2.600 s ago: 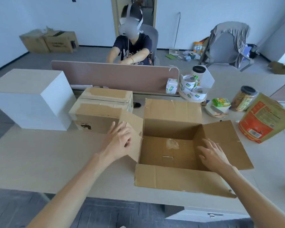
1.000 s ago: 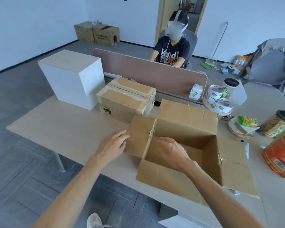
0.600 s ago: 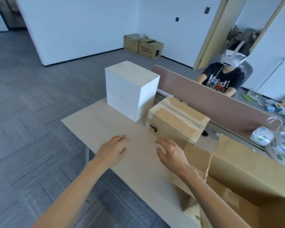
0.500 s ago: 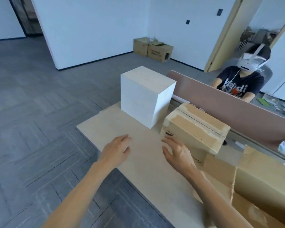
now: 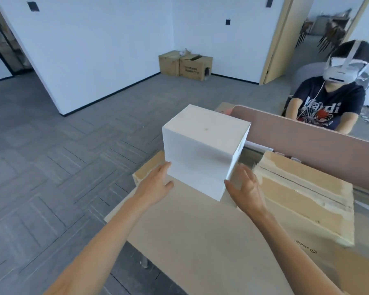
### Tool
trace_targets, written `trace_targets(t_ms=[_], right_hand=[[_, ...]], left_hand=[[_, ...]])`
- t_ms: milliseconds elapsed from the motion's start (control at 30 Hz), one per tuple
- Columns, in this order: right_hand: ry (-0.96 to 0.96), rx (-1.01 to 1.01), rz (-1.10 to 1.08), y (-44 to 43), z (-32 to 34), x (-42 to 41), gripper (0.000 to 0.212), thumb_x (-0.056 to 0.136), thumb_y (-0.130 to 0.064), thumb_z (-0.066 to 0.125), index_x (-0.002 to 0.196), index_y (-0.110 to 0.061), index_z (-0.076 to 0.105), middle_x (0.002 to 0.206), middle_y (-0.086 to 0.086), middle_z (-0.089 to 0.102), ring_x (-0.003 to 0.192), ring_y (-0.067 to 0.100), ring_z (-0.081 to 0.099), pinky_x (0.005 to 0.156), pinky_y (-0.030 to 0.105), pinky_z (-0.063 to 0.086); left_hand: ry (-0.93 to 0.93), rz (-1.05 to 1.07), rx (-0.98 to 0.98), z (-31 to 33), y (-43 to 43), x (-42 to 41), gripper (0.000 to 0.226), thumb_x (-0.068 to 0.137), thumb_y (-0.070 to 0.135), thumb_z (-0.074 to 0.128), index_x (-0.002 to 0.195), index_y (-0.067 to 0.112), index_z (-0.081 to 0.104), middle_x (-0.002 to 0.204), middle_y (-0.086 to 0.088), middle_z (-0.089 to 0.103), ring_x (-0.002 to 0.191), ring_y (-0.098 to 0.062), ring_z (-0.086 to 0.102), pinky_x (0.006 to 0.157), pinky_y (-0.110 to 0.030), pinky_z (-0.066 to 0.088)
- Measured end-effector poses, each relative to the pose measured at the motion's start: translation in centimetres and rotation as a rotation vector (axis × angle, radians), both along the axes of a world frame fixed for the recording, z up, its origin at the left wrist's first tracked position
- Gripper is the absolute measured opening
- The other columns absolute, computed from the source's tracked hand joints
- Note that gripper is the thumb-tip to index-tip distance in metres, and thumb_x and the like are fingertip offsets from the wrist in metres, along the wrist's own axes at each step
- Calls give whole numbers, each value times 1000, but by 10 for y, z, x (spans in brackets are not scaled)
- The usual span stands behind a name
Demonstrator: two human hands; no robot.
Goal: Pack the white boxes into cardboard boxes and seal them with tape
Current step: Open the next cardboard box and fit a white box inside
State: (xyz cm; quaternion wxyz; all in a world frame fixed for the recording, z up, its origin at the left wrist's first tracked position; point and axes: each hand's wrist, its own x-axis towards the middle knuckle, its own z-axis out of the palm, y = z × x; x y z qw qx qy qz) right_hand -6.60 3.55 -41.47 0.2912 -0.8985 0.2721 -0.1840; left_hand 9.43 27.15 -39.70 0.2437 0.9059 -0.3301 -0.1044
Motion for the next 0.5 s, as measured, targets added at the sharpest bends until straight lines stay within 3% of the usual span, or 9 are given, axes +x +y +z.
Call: trace_targets(t_ms=[133, 233, 300, 400, 467, 500], right_hand=[[75, 122, -84, -19, -17, 39, 79, 91, -40, 65, 155, -19, 24, 158, 4, 28, 145, 23, 28, 114, 37, 30], [24, 223, -207, -20, -22, 53, 86, 87, -41, 70, 156, -22, 20, 163, -1, 17, 150, 15, 14, 118, 34, 22], [-26, 286, -276, -22, -21, 62, 89, 84, -41, 74, 155, -24, 23, 163, -6, 16, 150, 11, 12, 119, 32, 20], [-57, 314, -310, -22, -21, 74, 86, 79, -52, 73, 151, -30, 31, 159, -11, 27, 146, 9, 24, 117, 34, 27], [-104, 385, -365, -19, -22, 81, 74, 76, -57, 71, 142, -37, 43, 146, -12, 47, 135, 6, 43, 110, 33, 39], [-139, 416, -391, -15, -22, 86, 62, 79, -50, 73, 135, -39, 50, 135, -12, 58, 124, 5, 53, 103, 28, 45]], left_hand=[[134, 85, -148, 6, -22, 61, 71, 90, 18, 63, 150, 15, 26, 152, 3, 34, 136, -18, 37, 95, -25, 32], [243, 166, -229, 3, -30, 105, 90, 83, 25, 75, 153, 20, 18, 158, 2, 26, 144, -16, 27, 113, -34, 28], [288, 181, -283, -1, -35, 134, 97, 78, 27, 80, 153, 24, 19, 158, 4, 25, 145, -14, 24, 115, -38, 26], [386, 120, -342, -9, -43, 178, 96, 71, 35, 84, 149, 36, 27, 153, 12, 35, 140, -8, 31, 113, -39, 30], [463, 27, -351, -16, -52, 207, 80, 68, 41, 83, 136, 48, 41, 133, 24, 54, 126, 2, 47, 110, -44, 37], [500, -23, -357, -20, -57, 219, 70, 69, 38, 84, 128, 50, 48, 121, 26, 62, 115, 5, 55, 106, -45, 42]])
